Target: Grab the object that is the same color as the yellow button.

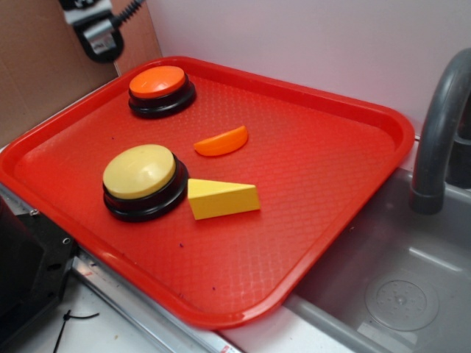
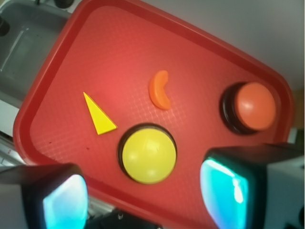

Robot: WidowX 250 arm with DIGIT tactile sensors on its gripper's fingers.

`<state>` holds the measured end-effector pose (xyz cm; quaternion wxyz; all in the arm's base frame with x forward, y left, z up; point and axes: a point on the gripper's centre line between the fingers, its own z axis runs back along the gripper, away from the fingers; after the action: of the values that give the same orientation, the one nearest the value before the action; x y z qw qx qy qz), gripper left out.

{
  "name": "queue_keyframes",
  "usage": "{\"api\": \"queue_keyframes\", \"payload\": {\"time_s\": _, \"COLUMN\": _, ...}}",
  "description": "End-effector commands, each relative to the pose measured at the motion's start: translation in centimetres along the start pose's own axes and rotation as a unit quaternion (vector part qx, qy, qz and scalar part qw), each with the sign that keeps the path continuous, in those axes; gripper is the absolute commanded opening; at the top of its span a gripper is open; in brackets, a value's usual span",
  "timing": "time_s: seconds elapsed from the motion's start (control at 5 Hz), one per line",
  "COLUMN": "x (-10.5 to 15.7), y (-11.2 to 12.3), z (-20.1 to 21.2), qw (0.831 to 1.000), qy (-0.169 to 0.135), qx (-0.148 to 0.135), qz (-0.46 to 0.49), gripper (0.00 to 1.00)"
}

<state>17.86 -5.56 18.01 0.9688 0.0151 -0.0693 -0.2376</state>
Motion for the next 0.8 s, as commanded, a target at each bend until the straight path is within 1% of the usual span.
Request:
{"api": "queue_keyframes", "payload": {"time_s": 0.0, "x": 1.8, "y": -2.1, "z": -4.0, "qw": 0.999, "qy": -0.007, "qx": 0.022, "qz": -0.049, "gripper": 1.00}}
{"api": "queue_keyframes", "payload": {"time_s": 0.4, "x": 2.3, "y": -3.9, "z": -8.0, "qw": 0.998, "qy": 0.009, "qx": 0.004, "qz": -0.056, "gripper": 1.00}}
{"api": "queue_keyframes", "payload": {"time_s": 0.6, "x": 2.3, "y": -4.8, "z": -10.4, "qw": 0.998, "qy": 0.038, "qx": 0.004, "qz": -0.049, "gripper": 1.00}}
